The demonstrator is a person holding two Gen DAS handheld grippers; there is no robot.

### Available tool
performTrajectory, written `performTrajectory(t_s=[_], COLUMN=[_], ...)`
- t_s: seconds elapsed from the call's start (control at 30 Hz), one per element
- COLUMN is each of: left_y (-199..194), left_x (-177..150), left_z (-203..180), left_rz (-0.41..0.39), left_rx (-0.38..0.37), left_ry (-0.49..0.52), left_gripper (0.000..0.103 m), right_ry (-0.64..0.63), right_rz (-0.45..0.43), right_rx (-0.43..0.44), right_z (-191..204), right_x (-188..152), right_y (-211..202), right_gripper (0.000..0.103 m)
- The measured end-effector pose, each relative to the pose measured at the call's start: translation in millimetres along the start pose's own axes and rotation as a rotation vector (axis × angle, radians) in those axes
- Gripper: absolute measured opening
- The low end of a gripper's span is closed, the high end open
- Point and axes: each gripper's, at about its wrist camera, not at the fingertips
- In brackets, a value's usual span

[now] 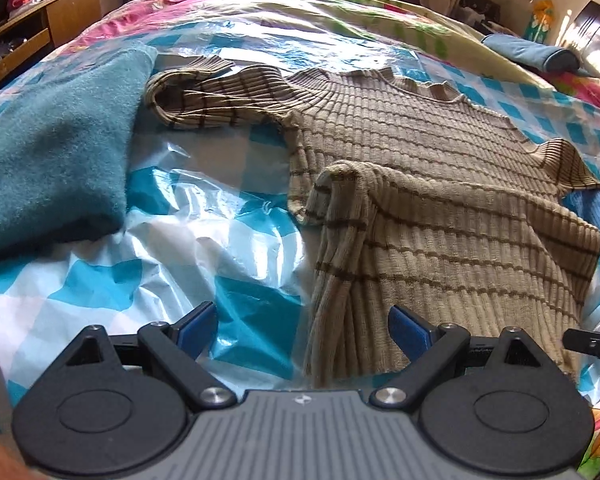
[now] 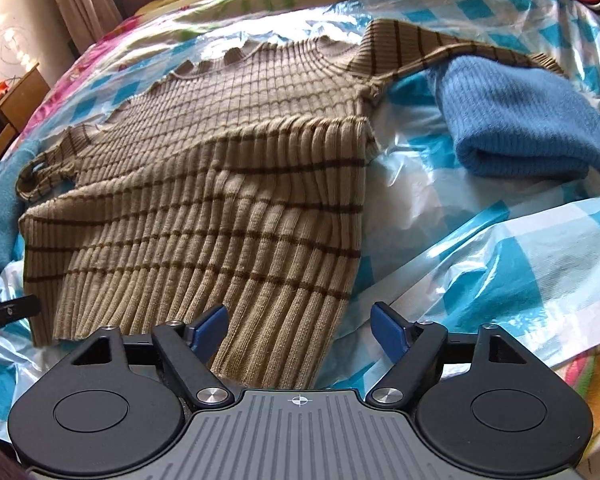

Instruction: Fold small clothes

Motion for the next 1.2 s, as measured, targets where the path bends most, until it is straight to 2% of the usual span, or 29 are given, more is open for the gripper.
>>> performTrajectory(t_s=[0.1,0.13,0.17,0.2,0.27,0.33,0.37,0.4,0.43,0.5,0.57,0.73,0.83,0.97,1.0,1.1,1.2], left_y=[2,3,6,11,21,26,26,25,23,19,11,-10,-20,-30,-32,-43,-52], left_x=[1,2,4,6,12,14,13,13,13,12,11,7,-1,-16,-17,-11,4], left_z=[-4,-6,-7,-7,-6,-6,-6,-5,-3,5,9,11,12,8,8,8,5], left_rz=[-0.010,-0.015,-0.022,-0.013,0.022,0.039,0.043,0.045,0.053,0.077,0.090,0.107,0.159,0.208,0.212,0.178,0.107], left_rx=[-0.026,-0.030,-0.035,-0.039,-0.050,-0.039,-0.035,-0.039,-0.062,-0.131,-0.181,-0.220,-0.272,-0.265,-0.274,-0.280,-0.299], left_ry=[0.041,0.056,0.069,0.072,0.060,0.075,0.084,0.088,0.086,0.061,0.045,0.074,0.076,0.118,0.117,0.118,0.119], left_gripper=[0.091,0.089,0.081,0.068,0.056,0.049,0.045,0.039,0.033,0.014,0.014,0.013,0.012,0.012,0.012,0.012,0.013], right_ry=[-0.007,-0.004,-0.005,-0.005,0.007,0.006,0.002,-0.001,-0.002,-0.003,-0.014,-0.102,-0.141,-0.227,-0.246,-0.257,-0.239], right_rz=[0.029,0.038,0.047,0.057,0.083,0.096,0.100,0.107,0.114,0.124,0.135,0.155,0.212,0.289,0.315,0.320,0.269], right_rx=[0.022,0.024,0.023,0.022,0.032,0.059,0.071,0.083,0.096,0.117,0.148,0.156,0.151,0.109,0.096,0.079,0.105], right_z=[4,5,6,6,4,2,1,0,-1,-2,-3,0,1,5,6,8,8], right_x=[2,4,6,8,11,13,13,14,14,14,14,12,6,-5,-6,-3,6], right_y=[6,9,13,17,24,24,23,21,19,14,4,-31,-46,-51,-49,-51,-63], right_gripper=[0.063,0.063,0.063,0.062,0.055,0.039,0.034,0.021,0.014,0.011,0.010,0.009,0.009,0.010,0.015,0.016,0.017])
Point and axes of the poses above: each gripper's, at about its wrist camera, not at the fingertips, and y roughly the way its jaws point, z to its left, x to its top, and after that the axes turned 6 degrees about y, right-handed
